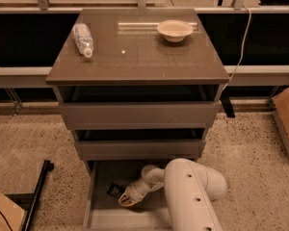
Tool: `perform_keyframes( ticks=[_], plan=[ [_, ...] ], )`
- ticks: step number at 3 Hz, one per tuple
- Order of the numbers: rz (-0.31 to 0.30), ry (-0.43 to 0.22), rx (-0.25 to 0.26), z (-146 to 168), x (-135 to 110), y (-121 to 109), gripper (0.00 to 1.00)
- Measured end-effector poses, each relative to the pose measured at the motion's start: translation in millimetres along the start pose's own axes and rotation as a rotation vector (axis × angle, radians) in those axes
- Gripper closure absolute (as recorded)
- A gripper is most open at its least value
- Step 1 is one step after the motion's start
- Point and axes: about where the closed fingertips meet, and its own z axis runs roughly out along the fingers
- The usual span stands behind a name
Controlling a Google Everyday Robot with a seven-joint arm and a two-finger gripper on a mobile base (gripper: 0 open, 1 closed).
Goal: Pick rxbar chocolate from bottom drawer and place on counter
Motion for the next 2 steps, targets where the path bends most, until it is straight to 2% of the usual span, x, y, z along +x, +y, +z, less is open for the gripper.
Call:
perform_keyframes(
  ticks=[2],
  plan=[
    [0.000, 0.000, 0.000, -2.4, 1.6, 1.3, 0.00]
  ],
)
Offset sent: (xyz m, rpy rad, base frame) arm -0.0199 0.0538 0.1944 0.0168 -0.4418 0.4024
